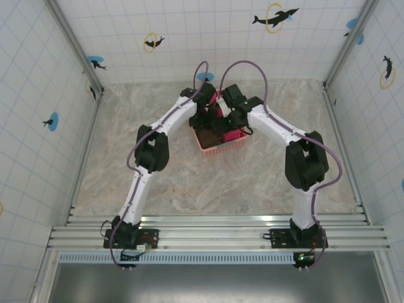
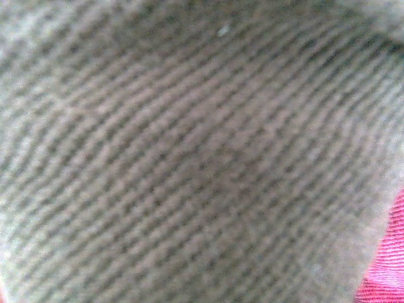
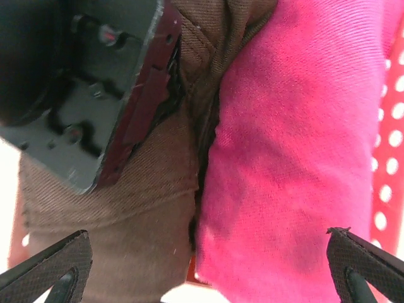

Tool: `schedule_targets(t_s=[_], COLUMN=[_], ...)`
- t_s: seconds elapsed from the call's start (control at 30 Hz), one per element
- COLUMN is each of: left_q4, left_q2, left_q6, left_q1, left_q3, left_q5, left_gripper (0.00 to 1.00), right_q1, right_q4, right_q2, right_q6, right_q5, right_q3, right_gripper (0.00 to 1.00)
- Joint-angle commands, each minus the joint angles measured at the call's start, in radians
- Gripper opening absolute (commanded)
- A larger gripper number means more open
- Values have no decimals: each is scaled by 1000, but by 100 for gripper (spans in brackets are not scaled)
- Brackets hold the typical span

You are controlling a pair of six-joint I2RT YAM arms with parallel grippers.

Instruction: Roll up the long pants

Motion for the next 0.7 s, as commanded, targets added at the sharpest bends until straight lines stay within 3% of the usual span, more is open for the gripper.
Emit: schedule_targets(t_s=[0.0, 0.43, 0.67], left_q4=[-158, -145, -138], left_q2=[84, 99, 86], left_q6=[-14, -64, -87], left_q1=[-24, -27, -27], left_q3=[-39, -35, -35], left_q5=[129, 127, 132], left_gripper=[0, 0, 0], right_q1=[-3, 16, 49], right_q4=[-3, 16, 1], right_q2=[50, 71, 134], right_q6=[-26, -15, -4], right_q5=[-31, -73, 11], right_q3=[50, 28, 7], right_gripper=[99, 99, 99])
